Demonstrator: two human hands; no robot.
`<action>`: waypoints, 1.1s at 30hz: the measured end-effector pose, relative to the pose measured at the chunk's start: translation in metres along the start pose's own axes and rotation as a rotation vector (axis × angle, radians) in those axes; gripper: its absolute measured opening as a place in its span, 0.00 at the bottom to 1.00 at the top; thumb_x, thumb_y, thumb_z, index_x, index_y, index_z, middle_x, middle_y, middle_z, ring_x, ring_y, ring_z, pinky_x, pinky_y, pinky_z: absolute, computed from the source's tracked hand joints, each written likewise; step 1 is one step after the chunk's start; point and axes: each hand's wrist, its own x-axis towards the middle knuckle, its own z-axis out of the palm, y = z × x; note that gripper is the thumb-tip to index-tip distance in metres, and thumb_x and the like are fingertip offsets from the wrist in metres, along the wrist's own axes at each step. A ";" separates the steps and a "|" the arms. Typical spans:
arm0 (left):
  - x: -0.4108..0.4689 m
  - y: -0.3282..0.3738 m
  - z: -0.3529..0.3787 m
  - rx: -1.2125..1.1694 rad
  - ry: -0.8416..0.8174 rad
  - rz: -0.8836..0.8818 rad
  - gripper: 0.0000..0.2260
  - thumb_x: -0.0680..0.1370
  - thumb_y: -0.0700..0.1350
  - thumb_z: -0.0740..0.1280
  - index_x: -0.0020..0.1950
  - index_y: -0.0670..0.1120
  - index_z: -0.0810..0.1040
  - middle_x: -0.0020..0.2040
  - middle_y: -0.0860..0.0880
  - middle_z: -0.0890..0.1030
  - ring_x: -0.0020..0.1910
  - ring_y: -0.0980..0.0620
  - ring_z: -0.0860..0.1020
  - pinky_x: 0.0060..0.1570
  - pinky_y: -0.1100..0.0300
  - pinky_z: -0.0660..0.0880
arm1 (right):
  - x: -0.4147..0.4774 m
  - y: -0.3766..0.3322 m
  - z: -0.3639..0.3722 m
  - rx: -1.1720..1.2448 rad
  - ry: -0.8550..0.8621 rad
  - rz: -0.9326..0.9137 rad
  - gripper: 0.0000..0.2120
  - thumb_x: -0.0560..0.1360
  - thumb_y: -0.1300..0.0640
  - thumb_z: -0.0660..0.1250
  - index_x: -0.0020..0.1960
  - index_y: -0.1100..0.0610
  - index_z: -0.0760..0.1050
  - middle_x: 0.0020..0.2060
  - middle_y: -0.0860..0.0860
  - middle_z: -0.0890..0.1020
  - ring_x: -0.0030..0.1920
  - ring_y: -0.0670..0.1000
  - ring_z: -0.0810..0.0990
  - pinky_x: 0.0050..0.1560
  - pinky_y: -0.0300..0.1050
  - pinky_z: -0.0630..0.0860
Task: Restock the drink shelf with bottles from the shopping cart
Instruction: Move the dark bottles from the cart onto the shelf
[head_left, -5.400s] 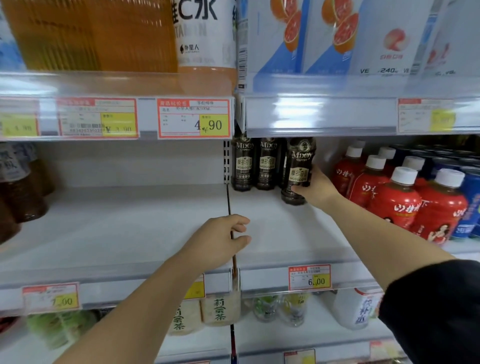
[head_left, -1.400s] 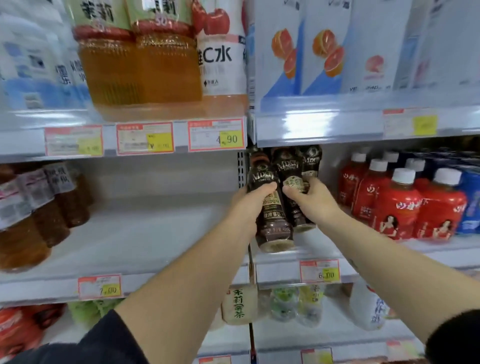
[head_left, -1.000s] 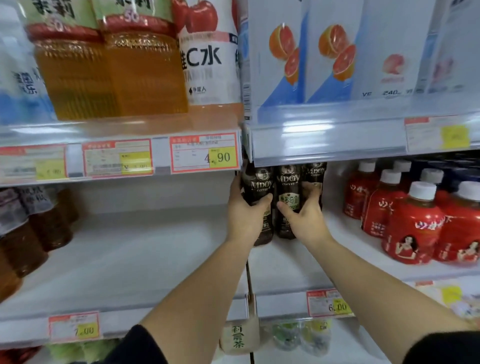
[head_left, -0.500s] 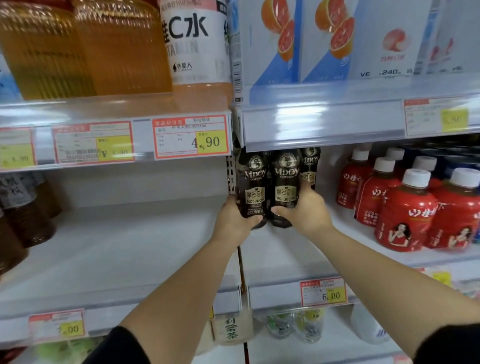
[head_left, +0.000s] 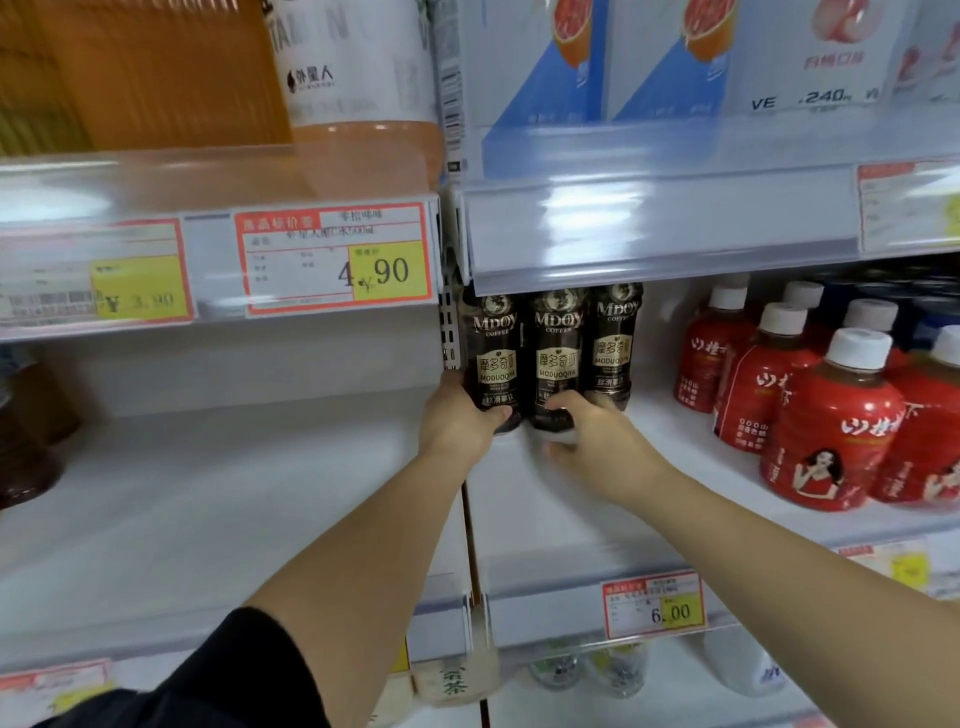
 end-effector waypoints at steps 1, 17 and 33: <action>0.002 0.000 0.001 0.001 0.000 -0.005 0.23 0.72 0.43 0.72 0.64 0.42 0.69 0.59 0.45 0.79 0.58 0.44 0.76 0.49 0.60 0.70 | 0.004 0.000 0.000 0.003 -0.003 0.002 0.23 0.73 0.59 0.67 0.67 0.56 0.68 0.64 0.58 0.70 0.63 0.57 0.70 0.62 0.44 0.67; -0.036 0.017 -0.030 -0.025 -0.082 0.159 0.19 0.73 0.45 0.70 0.64 0.47 0.72 0.60 0.46 0.76 0.59 0.48 0.75 0.54 0.60 0.71 | -0.037 -0.039 -0.015 0.019 0.176 -0.157 0.12 0.74 0.58 0.66 0.57 0.52 0.76 0.51 0.47 0.79 0.49 0.46 0.77 0.48 0.41 0.73; -0.366 -0.283 -0.241 0.144 0.292 -0.217 0.09 0.78 0.46 0.64 0.55 0.59 0.73 0.47 0.65 0.76 0.45 0.66 0.76 0.43 0.68 0.74 | -0.226 -0.212 0.259 0.202 -0.639 -0.460 0.09 0.75 0.55 0.65 0.54 0.50 0.78 0.38 0.40 0.76 0.41 0.41 0.76 0.44 0.35 0.72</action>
